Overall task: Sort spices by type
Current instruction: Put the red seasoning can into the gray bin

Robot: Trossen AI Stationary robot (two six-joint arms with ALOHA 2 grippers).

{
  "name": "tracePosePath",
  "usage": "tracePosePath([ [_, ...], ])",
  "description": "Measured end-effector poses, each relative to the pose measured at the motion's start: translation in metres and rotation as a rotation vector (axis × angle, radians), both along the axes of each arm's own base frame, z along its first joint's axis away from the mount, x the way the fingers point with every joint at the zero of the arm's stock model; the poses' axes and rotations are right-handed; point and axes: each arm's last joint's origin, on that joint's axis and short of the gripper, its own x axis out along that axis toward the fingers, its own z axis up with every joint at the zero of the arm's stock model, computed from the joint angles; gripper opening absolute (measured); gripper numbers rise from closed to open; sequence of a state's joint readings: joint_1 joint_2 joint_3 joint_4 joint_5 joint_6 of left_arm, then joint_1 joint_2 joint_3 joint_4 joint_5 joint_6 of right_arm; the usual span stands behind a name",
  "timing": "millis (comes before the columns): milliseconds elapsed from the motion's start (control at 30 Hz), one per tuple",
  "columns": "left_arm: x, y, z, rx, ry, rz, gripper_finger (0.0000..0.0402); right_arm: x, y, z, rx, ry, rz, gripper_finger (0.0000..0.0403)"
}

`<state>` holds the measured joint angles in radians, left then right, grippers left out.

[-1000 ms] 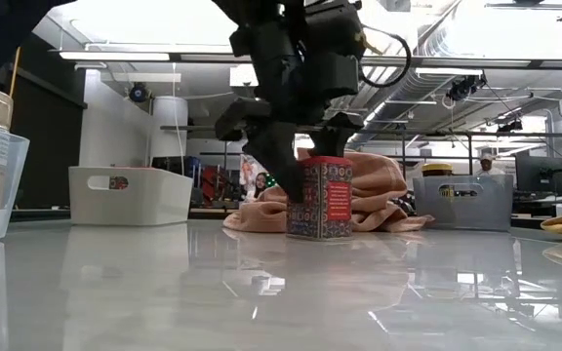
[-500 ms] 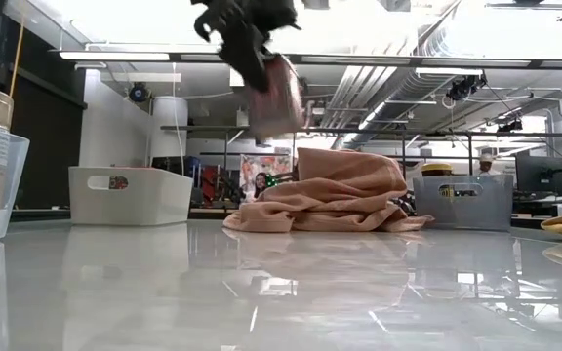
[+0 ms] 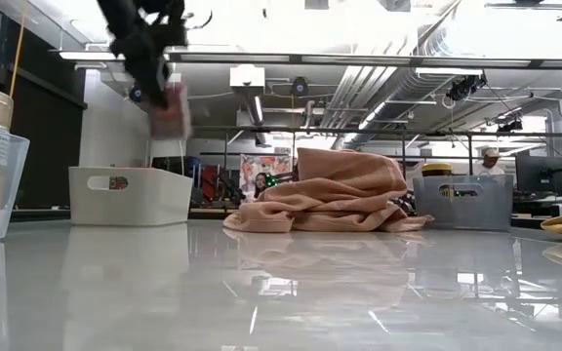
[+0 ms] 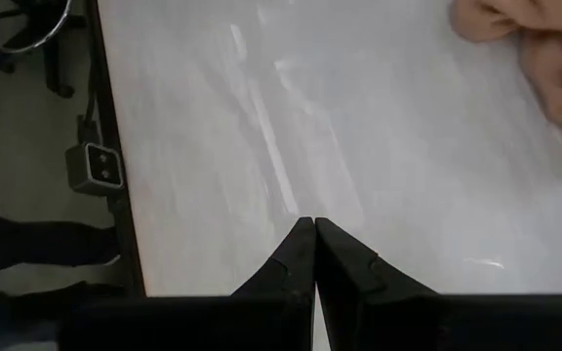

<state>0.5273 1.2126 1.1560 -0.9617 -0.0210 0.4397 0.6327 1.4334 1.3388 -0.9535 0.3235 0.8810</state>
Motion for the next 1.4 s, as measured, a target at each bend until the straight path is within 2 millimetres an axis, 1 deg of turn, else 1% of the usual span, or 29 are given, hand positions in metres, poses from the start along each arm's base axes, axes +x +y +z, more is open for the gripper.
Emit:
tracePosePath([
  [100, -0.01, -0.001, -0.027, 0.039, 0.072, 0.078, 0.0184, 0.0, 0.0, 0.0, -0.013, -0.009, -0.008, 0.0],
  [233, -0.013, -0.001, -0.05, 0.066, 0.122, 0.102, 0.0185, 0.0, 0.0, 0.0, -0.011, -0.01, -0.011, 0.0],
  [333, -0.009, -0.001, -0.058, 0.052, 0.094, 0.056, 0.0184, 0.0, 0.0, 0.0, -0.006, -0.011, -0.017, 0.0],
  [500, -0.002, 0.003, -0.072, 0.03, 0.159, 0.004, 0.0184, 0.003, 0.001, 0.002, 0.015, -0.037, -0.019, 0.0],
  [667, 0.008, 0.009, -0.09, -0.009, 0.244, -0.025, 0.0187, 0.004, 0.002, 0.003, 0.029, -0.056, -0.019, 0.0],
  [800, 0.014, 0.013, -0.101, -0.033, 0.289, -0.028, 0.0236, 0.004, 0.003, 0.003, 0.039, -0.057, -0.029, 0.0],
  [867, 0.015, 0.013, -0.104, -0.039, 0.297, -0.03, 0.026, 0.004, 0.003, 0.003, 0.045, -0.057, -0.037, 0.0],
  [933, 0.016, 0.013, -0.105, -0.043, 0.29, -0.033, 0.0274, 0.004, 0.003, 0.003, 0.047, -0.055, -0.034, 0.0],
  [1000, 0.016, 0.013, -0.107, -0.042, 0.295, -0.034, 0.0279, 0.004, 0.003, 0.003, 0.047, -0.055, -0.033, 0.0],
  [1133, 0.017, 0.013, -0.103, -0.051, 0.3, -0.05, 0.0282, 0.004, 0.003, 0.003, 0.042, -0.054, -0.024, 0.0],
  [1233, 0.018, 0.015, -0.092, -0.033, 0.321, -0.042, 0.0283, 0.003, 0.003, 0.003, 0.033, -0.05, -0.011, 0.0],
  [1300, 0.021, 0.019, -0.077, -0.004, 0.292, -0.035, 0.0283, 0.004, 0.002, 0.003, 0.029, -0.048, -0.012, 0.0],
  [1400, 0.02, 0.023, -0.056, 0.027, 0.247, -0.014, 0.0284, 0.004, 0.001, 0.003, 0.021, -0.048, -0.005, 0.0],
])
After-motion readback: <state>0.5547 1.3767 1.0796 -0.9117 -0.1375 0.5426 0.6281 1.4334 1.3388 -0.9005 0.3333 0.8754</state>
